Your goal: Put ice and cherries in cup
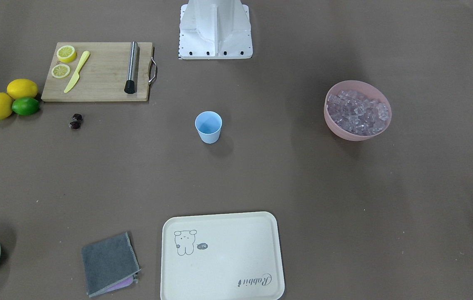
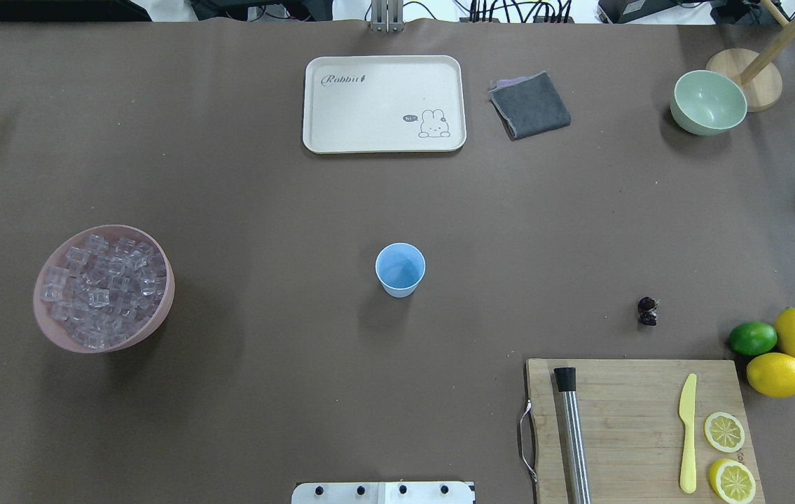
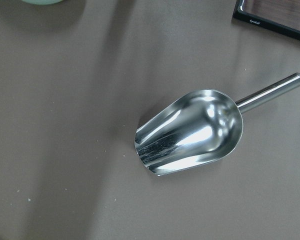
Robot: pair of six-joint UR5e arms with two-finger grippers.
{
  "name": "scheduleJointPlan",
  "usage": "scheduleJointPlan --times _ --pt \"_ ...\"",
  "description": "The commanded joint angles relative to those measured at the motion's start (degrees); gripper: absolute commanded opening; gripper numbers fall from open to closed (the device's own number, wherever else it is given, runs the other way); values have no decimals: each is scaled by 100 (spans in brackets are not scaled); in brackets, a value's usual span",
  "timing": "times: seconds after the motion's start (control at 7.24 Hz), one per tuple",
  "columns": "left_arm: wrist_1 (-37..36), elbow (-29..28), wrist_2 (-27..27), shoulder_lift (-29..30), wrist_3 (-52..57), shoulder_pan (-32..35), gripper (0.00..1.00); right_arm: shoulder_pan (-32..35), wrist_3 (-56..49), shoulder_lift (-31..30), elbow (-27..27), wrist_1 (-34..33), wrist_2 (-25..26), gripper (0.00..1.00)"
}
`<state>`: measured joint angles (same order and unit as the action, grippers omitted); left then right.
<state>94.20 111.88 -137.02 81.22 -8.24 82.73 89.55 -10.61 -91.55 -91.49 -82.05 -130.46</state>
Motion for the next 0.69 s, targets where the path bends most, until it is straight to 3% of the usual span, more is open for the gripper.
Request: scheduleJointPlan --times 0.0,0.41,0.55 --pt "-7 1 0 34 -80 -3 98 2 15 -38 0 5 11 100" --pt "142 -104 -9 35 -28 -64 98 2 24 -231 -18 92 -15 100" --pt "142 -70 -9 17 -19 -73 98 2 15 -336 9 467 -41 100"
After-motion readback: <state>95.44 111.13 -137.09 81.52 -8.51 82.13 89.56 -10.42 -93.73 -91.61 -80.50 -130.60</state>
